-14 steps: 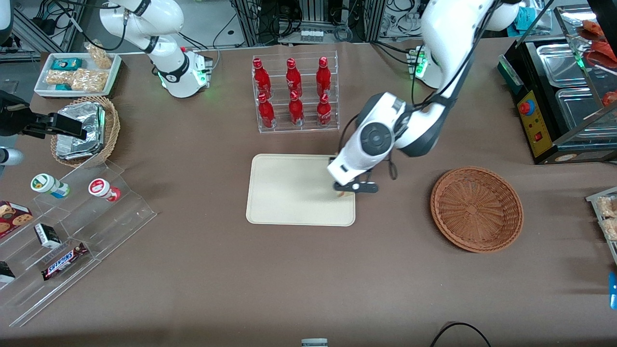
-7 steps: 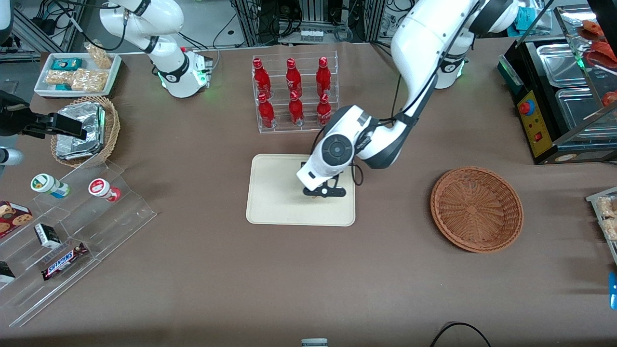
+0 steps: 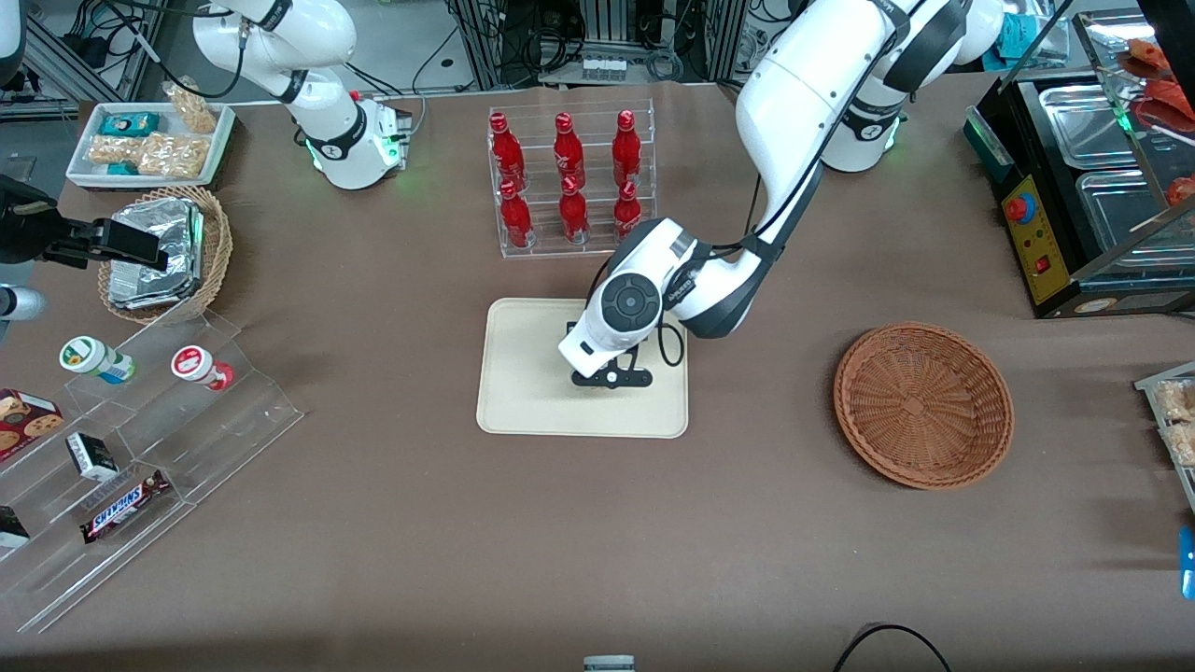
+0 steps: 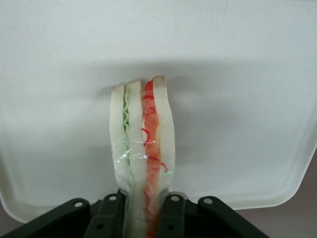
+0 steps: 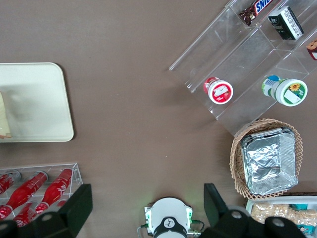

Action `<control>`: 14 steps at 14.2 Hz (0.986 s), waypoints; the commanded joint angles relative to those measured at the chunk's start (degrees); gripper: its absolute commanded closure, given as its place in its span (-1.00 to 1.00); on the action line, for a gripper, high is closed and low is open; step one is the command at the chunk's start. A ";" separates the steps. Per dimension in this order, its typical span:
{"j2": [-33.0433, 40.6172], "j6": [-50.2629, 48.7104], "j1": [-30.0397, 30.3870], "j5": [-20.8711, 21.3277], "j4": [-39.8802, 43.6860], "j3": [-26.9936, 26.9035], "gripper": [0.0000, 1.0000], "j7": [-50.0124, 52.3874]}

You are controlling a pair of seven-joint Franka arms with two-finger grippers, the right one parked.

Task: Place sandwich from basket to tray
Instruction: 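Lower the sandwich onto the tray and open the left gripper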

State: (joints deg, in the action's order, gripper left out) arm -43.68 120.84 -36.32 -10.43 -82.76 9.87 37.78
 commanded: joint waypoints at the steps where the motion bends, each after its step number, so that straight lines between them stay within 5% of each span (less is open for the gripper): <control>1: -2.28 1.85 -1.56 0.06 1.99 -0.65 0.48 2.21; 2: -2.29 1.86 -1.82 0.06 2.08 -0.65 0.43 2.21; 6: -2.38 1.77 -1.73 0.06 2.70 -0.82 -0.59 5.88; 14: -2.03 1.59 -1.73 3.05 2.61 -0.82 -0.98 9.86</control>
State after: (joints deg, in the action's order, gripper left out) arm -45.27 122.81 -37.18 -8.45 -81.54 9.76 45.96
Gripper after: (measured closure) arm 0.013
